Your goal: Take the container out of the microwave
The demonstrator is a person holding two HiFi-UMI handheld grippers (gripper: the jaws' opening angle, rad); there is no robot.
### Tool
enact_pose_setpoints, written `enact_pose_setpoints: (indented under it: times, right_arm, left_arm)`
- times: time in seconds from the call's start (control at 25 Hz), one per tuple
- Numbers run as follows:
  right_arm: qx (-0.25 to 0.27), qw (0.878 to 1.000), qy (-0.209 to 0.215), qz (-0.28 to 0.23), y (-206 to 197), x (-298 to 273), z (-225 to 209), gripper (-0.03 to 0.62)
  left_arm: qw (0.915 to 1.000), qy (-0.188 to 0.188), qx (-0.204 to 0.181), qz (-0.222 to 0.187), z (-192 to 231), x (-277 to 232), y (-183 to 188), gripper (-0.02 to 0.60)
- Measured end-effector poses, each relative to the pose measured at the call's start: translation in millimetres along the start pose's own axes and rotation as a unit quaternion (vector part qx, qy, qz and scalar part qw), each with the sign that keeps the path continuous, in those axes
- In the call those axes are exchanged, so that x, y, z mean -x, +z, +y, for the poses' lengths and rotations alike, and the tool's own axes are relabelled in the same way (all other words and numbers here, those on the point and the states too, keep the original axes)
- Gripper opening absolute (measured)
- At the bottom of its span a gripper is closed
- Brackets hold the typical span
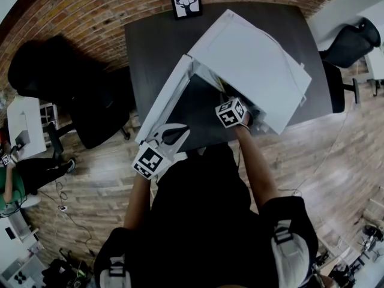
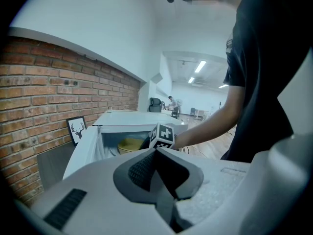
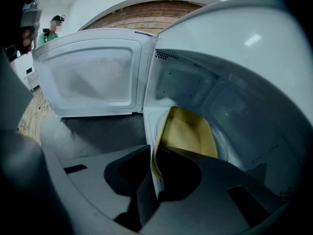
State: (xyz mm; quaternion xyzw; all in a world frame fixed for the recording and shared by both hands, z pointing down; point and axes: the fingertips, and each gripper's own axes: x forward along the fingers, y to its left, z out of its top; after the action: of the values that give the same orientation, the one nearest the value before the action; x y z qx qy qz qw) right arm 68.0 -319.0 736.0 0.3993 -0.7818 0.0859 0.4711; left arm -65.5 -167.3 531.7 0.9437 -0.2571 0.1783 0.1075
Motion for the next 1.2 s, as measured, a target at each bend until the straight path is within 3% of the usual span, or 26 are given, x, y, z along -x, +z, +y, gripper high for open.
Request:
enact_pose_setpoints:
  times: [1.2]
  right_arm:
    - [0.016,1.000,0.006,-0.015,1,9,16,0.028]
  left_arm:
    - [0.9998,0.003,-0.010,-0.015,-5,16,-2,0.002]
